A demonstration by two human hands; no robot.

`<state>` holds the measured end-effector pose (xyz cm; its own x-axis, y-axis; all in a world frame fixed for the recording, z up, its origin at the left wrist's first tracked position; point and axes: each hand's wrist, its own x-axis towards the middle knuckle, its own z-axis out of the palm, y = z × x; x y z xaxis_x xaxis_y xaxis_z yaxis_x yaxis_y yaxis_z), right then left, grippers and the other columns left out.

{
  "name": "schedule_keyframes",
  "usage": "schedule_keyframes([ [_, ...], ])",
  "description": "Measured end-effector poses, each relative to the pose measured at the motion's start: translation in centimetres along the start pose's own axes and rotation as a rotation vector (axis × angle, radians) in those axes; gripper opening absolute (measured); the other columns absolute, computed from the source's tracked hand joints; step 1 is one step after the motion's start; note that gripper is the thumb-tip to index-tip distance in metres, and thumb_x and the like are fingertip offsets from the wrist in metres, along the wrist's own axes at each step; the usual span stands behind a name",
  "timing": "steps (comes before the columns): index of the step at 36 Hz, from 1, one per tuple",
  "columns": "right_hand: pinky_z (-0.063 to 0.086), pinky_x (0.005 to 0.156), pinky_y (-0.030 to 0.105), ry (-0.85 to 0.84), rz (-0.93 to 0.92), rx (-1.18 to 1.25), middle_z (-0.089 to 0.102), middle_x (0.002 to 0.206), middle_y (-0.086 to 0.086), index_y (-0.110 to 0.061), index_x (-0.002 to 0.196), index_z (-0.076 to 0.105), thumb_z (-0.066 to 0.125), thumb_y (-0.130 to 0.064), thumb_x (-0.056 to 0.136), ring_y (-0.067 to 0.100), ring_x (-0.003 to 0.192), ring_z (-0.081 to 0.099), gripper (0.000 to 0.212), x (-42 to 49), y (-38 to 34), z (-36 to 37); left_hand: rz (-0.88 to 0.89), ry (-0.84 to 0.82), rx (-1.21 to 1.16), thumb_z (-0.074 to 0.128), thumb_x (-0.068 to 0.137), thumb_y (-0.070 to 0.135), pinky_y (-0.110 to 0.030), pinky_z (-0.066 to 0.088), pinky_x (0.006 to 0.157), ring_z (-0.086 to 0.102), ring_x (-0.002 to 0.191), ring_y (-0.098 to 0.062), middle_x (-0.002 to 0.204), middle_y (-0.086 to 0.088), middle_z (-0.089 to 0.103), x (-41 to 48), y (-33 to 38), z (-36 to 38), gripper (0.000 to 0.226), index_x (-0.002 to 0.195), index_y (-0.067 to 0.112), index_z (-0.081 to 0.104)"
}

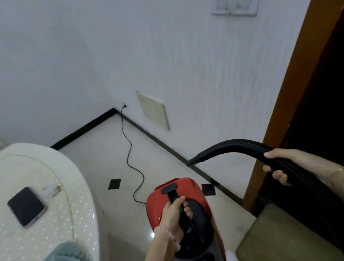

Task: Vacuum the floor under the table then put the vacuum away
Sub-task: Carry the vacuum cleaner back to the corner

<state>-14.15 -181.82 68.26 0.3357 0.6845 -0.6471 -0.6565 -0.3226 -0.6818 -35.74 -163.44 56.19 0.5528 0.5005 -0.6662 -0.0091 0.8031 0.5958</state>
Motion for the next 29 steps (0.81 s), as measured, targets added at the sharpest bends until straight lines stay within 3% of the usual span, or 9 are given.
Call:
schedule_keyframes([
  [3, 0.041, 0.029, 0.017, -0.045, -0.012, -0.049, 0.052, 0.064, 0.007, -0.011, 0.122, 0.044, 0.059, -0.018, 0.075, 0.009, 0.036, 0.046, 0.05, 4.7, -4.4, -0.5, 0.059, 0.065, -0.07, 0.046, 0.095, 0.0, -0.018, 0.037, 0.032, 0.045, 0.035, -0.008, 0.055, -0.004, 0.045, 3.4, 2.4, 1.2, 0.019, 0.077, 0.007, 0.045],
  [6, 0.041, 0.029, 0.017, -0.093, 0.006, -0.085, 0.051, 0.066, 0.008, -0.01, 0.12, 0.044, 0.059, -0.018, 0.077, 0.009, 0.037, 0.045, 0.047, 9.3, -8.9, -0.5, 0.125, 0.148, -0.112, 0.045, 0.096, 0.0, -0.017, 0.037, 0.032, 0.044, 0.035, -0.007, 0.058, -0.004, 0.043, 5.8, 5.1, 2.7, 0.02, 0.078, 0.007, 0.045],
  [14, 0.039, 0.031, 0.015, -0.211, 0.031, -0.218, 0.052, 0.07, 0.009, -0.006, 0.103, 0.049, 0.05, -0.016, 0.092, 0.008, 0.036, 0.045, 0.014, 19.4, -17.9, 3.8, 0.271, 0.274, -0.153, 0.044, 0.096, -0.001, -0.015, 0.034, 0.03, 0.041, 0.033, -0.004, 0.057, -0.002, 0.041, 10.9, 12.2, 4.9, 0.024, 0.073, 0.009, 0.044],
  [29, 0.041, 0.032, 0.016, -0.371, 0.059, -0.323, 0.056, 0.07, 0.008, -0.004, 0.101, 0.054, 0.053, -0.017, 0.09, 0.009, 0.039, 0.046, 0.017, 37.1, -27.0, 14.9, 0.415, 0.434, -0.043, 0.043, 0.094, -0.002, -0.016, 0.034, 0.032, 0.039, 0.032, -0.005, 0.055, -0.002, 0.039, 23.0, 29.1, 3.1, 0.027, 0.07, 0.009, 0.043],
])
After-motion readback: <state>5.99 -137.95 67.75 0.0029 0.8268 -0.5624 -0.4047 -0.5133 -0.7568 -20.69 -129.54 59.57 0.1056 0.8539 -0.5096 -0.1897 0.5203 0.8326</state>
